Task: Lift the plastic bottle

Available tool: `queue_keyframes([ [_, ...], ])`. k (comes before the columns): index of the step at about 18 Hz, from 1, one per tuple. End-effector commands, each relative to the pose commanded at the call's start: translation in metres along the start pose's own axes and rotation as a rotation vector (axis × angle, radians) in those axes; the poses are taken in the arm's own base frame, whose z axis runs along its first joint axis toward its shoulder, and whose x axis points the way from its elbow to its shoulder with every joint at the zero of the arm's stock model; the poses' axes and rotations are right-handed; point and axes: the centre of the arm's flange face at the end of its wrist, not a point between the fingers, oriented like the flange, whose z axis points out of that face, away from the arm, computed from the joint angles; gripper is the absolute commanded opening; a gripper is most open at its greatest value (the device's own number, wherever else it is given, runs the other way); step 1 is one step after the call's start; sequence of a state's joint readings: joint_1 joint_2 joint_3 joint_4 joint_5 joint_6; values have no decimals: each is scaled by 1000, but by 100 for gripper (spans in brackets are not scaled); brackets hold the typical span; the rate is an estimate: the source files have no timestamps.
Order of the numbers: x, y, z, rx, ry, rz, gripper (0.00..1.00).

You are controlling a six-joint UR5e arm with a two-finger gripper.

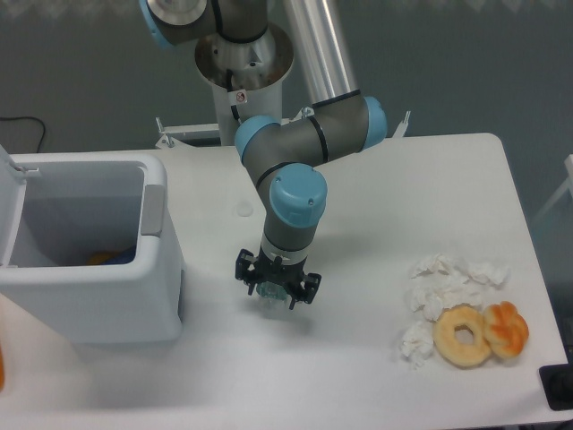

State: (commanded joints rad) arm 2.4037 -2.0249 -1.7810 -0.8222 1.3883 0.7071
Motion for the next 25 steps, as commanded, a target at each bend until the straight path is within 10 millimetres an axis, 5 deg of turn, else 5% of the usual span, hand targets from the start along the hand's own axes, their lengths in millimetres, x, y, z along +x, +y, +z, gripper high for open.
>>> queue_keyframes([
  [25, 1, -2, -4, 5, -2, 3, 59],
])
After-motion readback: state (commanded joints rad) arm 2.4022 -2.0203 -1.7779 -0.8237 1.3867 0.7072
